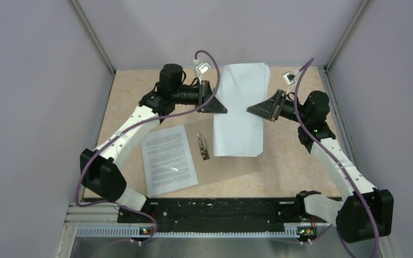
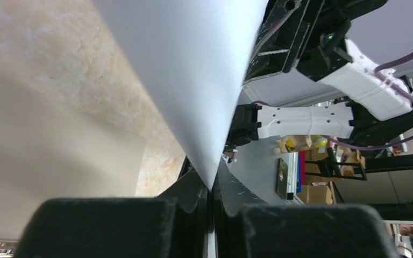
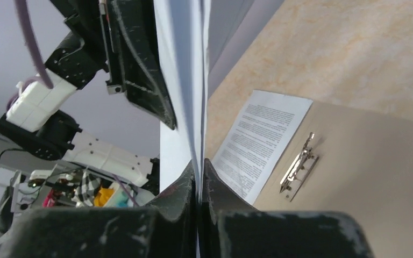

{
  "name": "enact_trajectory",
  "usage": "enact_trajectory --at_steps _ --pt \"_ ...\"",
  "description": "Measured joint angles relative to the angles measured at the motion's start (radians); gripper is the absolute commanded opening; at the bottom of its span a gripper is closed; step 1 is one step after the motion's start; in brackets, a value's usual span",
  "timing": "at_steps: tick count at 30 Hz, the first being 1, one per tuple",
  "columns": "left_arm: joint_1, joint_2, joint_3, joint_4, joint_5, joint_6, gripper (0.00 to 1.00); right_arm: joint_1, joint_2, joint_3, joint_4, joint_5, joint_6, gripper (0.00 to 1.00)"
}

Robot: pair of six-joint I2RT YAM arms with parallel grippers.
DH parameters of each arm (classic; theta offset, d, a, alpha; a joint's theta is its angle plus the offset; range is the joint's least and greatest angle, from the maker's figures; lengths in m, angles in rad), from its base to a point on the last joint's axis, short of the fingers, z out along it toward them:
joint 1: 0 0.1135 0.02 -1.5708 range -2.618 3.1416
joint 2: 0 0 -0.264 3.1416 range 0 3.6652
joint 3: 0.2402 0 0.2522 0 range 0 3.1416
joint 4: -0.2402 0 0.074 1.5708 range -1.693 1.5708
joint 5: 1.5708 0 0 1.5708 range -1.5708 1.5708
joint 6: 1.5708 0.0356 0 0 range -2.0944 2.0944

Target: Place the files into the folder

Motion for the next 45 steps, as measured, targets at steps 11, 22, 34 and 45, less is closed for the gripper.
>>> enact_trajectory --at_steps 11,22,34,45 --pt "-0.012 -0.074 -0.109 -0.217 -0.478 0.027 0.68 0.068 0.135 0.143 -0.562 0.331 -0.22 0.0" --pt "-0.127 0.022 -0.173 -0.263 -0.701 -0.005 0.22 0.068 0.333 0.043 -0.773 0.647 -0.351 0.0" --pt "-0.212 0.401 -0.072 -0.101 -0.632 -0.132 0.0 0.07 0.328 0.013 -0.808 0.783 -0.422 0.0" --pt "-0.254 0.583 0.063 -0.04 -0.638 -0.191 0.0 0.129 0.193 -0.002 -0.817 0.823 -0.463 0.0"
